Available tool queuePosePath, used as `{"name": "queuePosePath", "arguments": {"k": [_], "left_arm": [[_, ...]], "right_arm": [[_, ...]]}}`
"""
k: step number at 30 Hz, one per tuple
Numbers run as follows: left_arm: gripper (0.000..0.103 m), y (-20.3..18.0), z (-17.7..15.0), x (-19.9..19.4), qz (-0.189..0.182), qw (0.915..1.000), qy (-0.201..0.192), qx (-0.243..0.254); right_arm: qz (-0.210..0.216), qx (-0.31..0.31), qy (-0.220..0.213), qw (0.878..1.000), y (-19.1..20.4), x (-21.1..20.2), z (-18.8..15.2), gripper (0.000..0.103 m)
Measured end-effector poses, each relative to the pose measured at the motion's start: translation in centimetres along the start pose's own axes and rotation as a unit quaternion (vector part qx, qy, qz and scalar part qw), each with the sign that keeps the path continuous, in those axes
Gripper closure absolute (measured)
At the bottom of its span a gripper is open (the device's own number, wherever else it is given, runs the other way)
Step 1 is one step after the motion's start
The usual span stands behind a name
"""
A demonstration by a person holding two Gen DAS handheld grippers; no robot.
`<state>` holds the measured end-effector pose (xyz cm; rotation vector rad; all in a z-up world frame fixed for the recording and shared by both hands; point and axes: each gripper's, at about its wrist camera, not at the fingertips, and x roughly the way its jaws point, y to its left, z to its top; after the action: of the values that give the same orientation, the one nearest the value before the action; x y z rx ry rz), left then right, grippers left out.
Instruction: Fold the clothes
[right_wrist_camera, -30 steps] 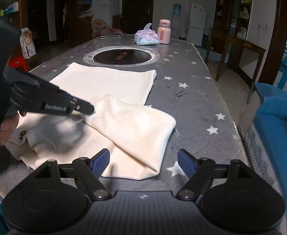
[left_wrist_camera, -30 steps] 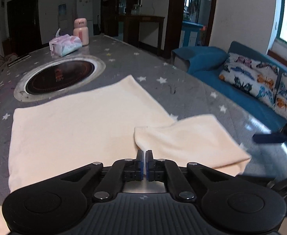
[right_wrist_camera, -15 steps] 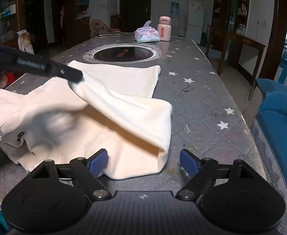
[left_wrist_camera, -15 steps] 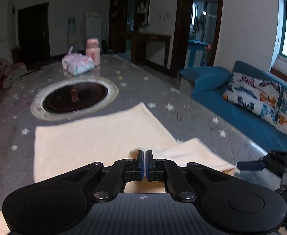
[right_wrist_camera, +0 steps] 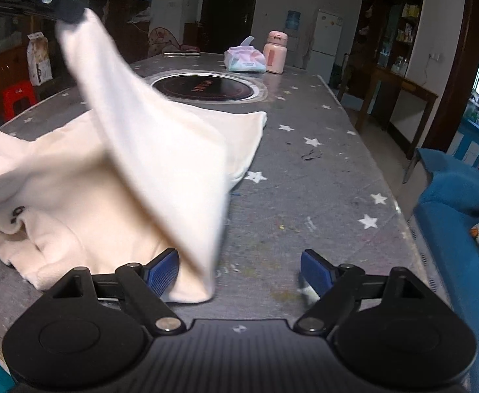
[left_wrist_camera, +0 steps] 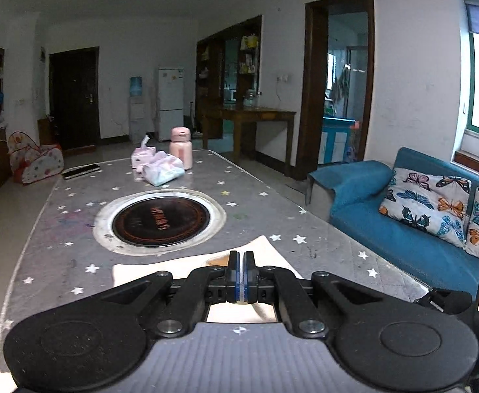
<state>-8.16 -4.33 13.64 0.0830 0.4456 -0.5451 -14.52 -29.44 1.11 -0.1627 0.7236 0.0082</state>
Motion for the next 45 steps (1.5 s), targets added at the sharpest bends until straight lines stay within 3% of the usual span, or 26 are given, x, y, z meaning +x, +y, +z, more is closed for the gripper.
{"name": "queuePosePath", "arguments": {"k": [4,9,16,18,21,25,30,38,45], "left_arm": [[0.101,1.6,-1.4,-0.7,0.009,0.9997,0.021,-0.011],[0.101,2.6,-4.9,-0.2,0.020,0.9967,0.078,-0.014],[0.097,3.2,-8.9,0.1,0.033,0.9885,0.148,-0.007],[0.097,3.9,-9.3,0.3,0.046,0.9862,0.158,-0.015],[0.097,4.6,-9.1,0.0,0.066,0.9858,0.152,-0.027],[0.097,4.4,-8.5,-0.4,0.044,0.9894,0.133,-0.038],[0.097,3.8,-9.9,1.6,0.018,0.9859,0.161,-0.044],[0.094,4.8,-10.4,1.5,0.042,0.9842,0.163,-0.055],[0.092,4.1,-9.6,3.9,0.011,0.9862,0.151,-0.067]], "right_arm": [[-0.013,-0.015,0.000,1.000,-0.1,-0.3,-0.3,0.017],[-0.017,-0.029,0.004,0.999,-0.4,-0.6,-0.5,0.015],[0.030,-0.059,0.024,0.998,-1.0,-2.0,-0.7,0.016],[0.048,-0.058,0.027,0.997,-1.5,-2.6,-0.4,0.024],[0.077,-0.044,0.014,0.996,-1.9,-2.9,1.1,0.032],[0.119,-0.032,-0.008,0.992,-1.6,-2.2,3.5,0.042],[0.166,-0.035,-0.003,0.986,0.2,1.2,5.6,0.052],[0.151,-0.048,0.025,0.987,1.3,4.2,5.9,0.058],[0.168,-0.066,0.013,0.983,2.9,3.7,7.1,0.058]]}}
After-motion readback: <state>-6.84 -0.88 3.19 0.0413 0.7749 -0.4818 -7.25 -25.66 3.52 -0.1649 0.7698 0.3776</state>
